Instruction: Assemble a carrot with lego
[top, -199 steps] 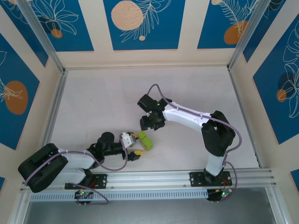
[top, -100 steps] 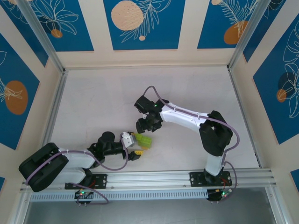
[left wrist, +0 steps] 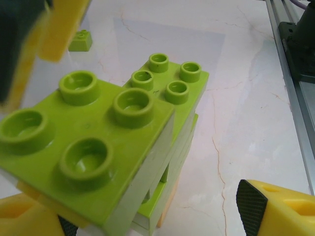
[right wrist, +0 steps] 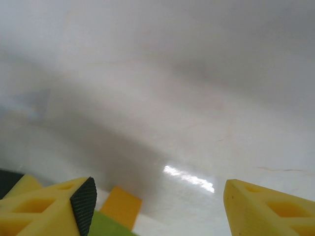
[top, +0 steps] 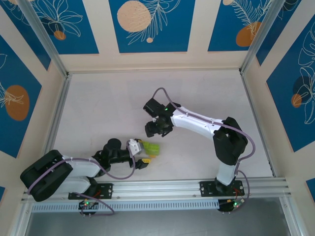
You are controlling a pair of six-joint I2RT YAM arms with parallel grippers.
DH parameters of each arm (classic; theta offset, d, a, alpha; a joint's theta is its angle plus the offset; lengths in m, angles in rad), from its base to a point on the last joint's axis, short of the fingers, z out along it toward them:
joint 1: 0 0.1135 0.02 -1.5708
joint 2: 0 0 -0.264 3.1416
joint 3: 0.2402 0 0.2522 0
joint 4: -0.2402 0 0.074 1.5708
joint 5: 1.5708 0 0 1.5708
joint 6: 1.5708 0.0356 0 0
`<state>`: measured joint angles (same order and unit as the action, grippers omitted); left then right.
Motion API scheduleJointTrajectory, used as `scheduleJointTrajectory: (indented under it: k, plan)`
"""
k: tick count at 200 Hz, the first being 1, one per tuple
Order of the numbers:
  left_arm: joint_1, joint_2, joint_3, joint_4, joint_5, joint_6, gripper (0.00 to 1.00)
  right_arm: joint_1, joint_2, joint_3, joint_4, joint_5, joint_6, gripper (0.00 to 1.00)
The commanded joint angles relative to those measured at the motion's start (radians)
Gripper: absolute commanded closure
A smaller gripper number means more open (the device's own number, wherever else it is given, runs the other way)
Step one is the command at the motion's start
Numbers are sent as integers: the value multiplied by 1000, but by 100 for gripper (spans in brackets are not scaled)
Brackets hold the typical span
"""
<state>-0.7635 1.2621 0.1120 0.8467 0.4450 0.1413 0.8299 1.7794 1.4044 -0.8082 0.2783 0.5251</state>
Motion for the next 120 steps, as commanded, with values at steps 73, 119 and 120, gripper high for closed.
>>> scheduleJointTrajectory:
  k: [73,119,120]
  plan:
    - [-5,3,39,-18,32,44,16,-361,-30,-141,80,71,-287,26]
    - [-5,19,50,-17,27,58,15,-450,13,-163,133,26,-331,27]
    - [-5,20,49,-16,26,58,15,-451,13,-163,134,25,-332,26]
